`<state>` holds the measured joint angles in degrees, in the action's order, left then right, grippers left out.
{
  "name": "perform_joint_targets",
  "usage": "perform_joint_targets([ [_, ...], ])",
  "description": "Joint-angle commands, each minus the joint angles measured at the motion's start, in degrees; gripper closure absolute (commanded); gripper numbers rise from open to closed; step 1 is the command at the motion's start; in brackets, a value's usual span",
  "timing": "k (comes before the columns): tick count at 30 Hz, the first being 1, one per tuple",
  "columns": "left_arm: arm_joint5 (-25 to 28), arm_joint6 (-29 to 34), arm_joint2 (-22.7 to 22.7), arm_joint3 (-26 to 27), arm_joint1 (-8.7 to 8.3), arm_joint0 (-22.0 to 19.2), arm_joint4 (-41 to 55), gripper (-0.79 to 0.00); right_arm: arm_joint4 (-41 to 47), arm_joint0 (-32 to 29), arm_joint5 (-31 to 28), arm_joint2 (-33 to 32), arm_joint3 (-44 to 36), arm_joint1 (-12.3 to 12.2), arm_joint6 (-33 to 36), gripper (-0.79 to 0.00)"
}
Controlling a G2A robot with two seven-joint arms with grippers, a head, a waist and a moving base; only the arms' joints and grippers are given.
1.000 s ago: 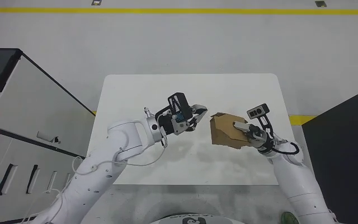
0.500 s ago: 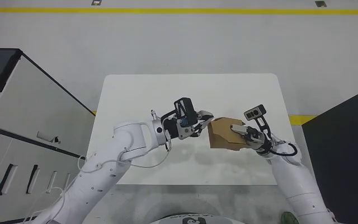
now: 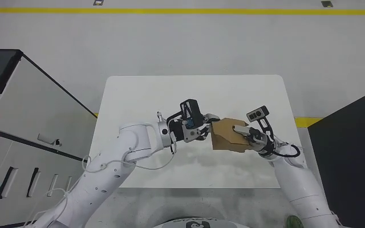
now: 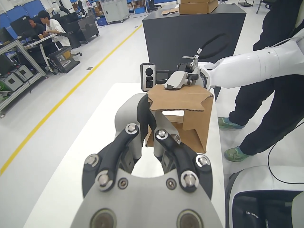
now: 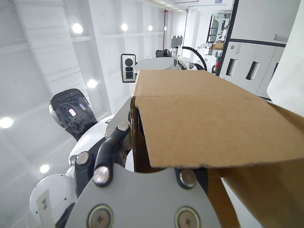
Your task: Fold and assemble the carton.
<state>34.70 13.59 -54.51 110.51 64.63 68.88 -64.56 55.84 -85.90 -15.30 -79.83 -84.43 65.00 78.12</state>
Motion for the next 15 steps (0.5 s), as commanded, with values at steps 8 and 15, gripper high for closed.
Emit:
perform_joint_targets([
  [8, 0.14, -0.65, -0.10, -0.97, 0.21, -0.29, 1.25, 0.000, 3.20, 0.78, 1.27, 0.66, 0.72, 0.34, -0.02, 0.000],
  [15, 0.34, -2.90, -0.51, -2.47, 0.43, -0.02, 4.86, 0.000, 7.55, 1.45, 3.33, 1.05, 1.78, 0.70, 1.05, 0.000],
])
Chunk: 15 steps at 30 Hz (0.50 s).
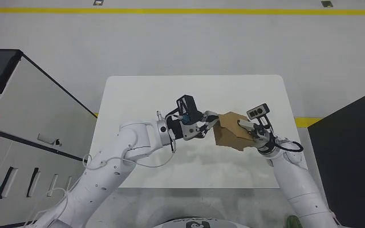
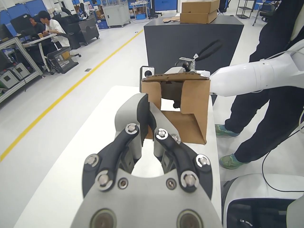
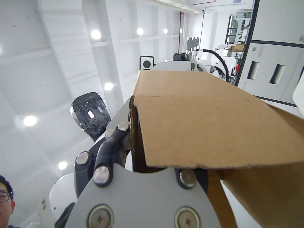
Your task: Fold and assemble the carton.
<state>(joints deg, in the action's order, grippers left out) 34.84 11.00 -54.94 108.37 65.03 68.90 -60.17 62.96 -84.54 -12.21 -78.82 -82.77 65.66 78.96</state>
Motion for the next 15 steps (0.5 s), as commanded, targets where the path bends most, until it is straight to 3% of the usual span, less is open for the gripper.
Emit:
perform_joint_targets([
  [1, 0.36, -0.22, -0.11, -0.44, 0.03, -0.14, 0.38, 0.000, 0.57, 0.18, 0.43, 0.07, 0.25, 0.06, 0.39, 0.000],
  [15, 2.15, 1.46, 1.58, 1.04, 0.45, -1.84, -1.60, 0.000, 6.82, 1.17, 6.24, 1.08, 2.25, 0.70, 2.66, 0.000],
])
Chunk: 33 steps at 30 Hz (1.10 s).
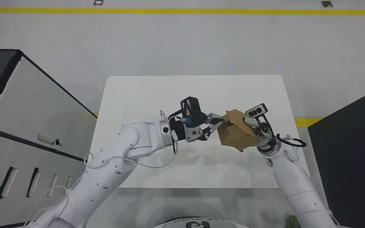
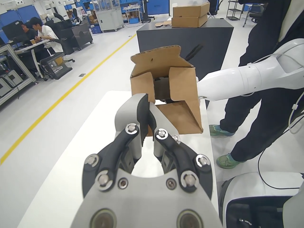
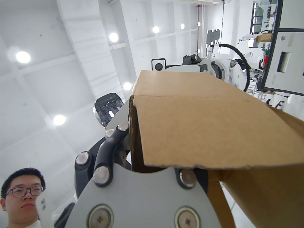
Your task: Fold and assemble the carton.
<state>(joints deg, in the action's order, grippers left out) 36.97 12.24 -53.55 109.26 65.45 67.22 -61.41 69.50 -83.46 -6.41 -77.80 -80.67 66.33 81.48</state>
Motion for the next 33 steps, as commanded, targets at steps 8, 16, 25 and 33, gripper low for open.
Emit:
perform_joint_targets([
  [8, 0.66, 1.46, 0.82, 2.12, 0.14, -1.04, -3.96, 0.000, 1.50, 0.48, 3.85, 0.47, 1.10, 0.25, 0.56, 0.000],
  [16, -0.19, -0.16, -0.20, 3.62, 0.04, -0.31, -6.15, 0.000, 1.54, 0.67, 5.42, 0.46, 1.85, 0.36, 1.37, 0.000],
  [25, 1.19, -1.50, -0.57, 4.08, -0.11, 0.48, -7.76, 0.000, 0.94, 0.73, 6.21, 0.57, 2.18, 0.49, 1.67, 0.000],
  [33, 0.33, -2.15, -1.48, 3.95, -0.15, 0.90, -7.99, 0.000, 1.00, 0.52, 6.50, 0.39, 2.23, 0.60, 1.76, 0.000],
])
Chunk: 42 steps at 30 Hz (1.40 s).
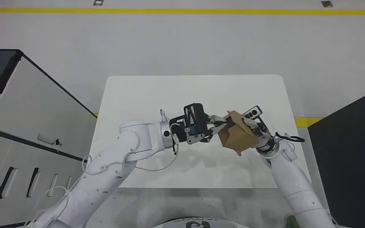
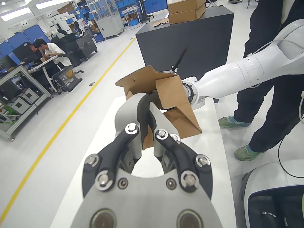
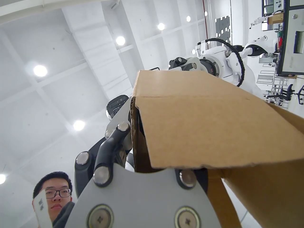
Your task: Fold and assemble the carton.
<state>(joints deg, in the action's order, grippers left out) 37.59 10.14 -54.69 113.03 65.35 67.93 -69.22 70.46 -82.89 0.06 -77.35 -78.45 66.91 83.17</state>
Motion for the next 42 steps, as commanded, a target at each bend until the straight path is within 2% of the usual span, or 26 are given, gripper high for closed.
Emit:
perform_joint_targets([
  [1, -0.60, -0.16, -0.72, 0.35, -0.10, 0.41, -0.35, 0.000, 0.09, -0.11, 0.11, -0.11, 0.02, 0.02, 0.10, 0.000],
  [10, -1.91, -1.60, -3.29, 1.95, -0.57, 2.87, -2.34, 0.000, 0.70, -0.56, 0.67, -0.58, -0.53, 0.11, 0.41, 0.000],
  [25, -0.31, -1.11, 0.82, 0.57, 0.28, 0.53, -1.40, 0.000, -0.91, -1.34, 1.39, -0.14, -1.74, 0.24, -0.05, 0.000],
  [42, 1.10, 0.85, 1.76, 0.42, 0.56, -0.38, -0.22, 0.000, -1.94, -1.62, 0.95, 0.34, -2.89, 0.45, -0.27, 0.000],
])
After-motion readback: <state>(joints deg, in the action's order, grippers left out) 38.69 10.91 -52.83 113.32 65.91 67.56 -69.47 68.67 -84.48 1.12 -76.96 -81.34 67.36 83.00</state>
